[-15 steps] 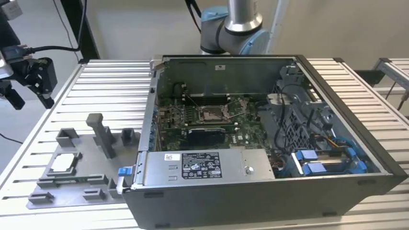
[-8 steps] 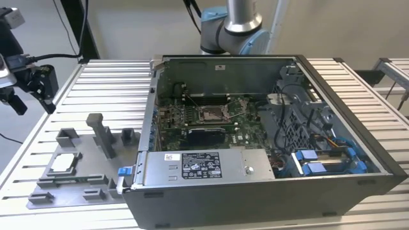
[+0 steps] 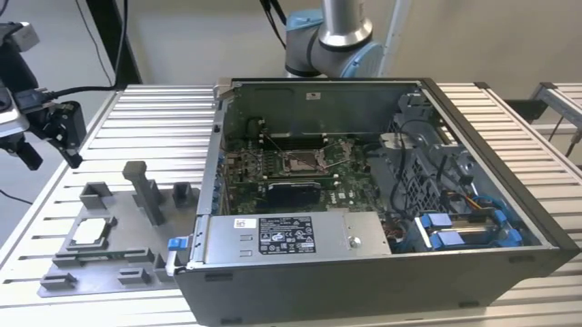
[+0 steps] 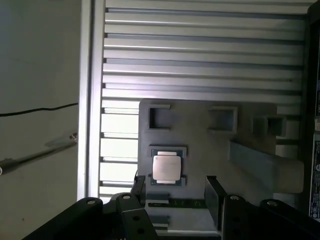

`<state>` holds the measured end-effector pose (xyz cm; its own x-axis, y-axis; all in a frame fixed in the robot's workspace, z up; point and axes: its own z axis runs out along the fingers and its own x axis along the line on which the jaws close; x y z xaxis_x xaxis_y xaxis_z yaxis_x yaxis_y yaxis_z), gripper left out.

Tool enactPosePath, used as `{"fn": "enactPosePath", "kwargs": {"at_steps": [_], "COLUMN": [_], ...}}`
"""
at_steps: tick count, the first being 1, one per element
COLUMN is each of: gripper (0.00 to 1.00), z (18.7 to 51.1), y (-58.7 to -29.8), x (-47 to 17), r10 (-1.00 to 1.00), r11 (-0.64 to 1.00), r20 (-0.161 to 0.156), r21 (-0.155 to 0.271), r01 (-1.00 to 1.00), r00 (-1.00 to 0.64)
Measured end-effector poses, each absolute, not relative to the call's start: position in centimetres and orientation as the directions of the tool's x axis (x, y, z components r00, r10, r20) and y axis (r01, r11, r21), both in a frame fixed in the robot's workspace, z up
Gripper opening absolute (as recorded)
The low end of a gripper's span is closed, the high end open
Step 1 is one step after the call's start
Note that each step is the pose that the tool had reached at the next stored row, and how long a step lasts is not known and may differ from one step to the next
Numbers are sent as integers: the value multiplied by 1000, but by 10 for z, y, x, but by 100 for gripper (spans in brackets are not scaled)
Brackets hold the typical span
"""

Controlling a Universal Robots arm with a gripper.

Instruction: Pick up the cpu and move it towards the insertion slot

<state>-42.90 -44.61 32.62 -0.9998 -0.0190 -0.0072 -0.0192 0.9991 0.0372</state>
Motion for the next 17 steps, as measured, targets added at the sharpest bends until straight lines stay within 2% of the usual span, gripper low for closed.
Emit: {"fn": "enactPosePath", "kwargs": {"at_steps": [17], "gripper": [100], "z": [295], "y": [-447], "x": [-433], "r10": [-19], "r11": [999], "r20": [-7], "r21": [37], "r01": [-19], "r00": [-1000]}}
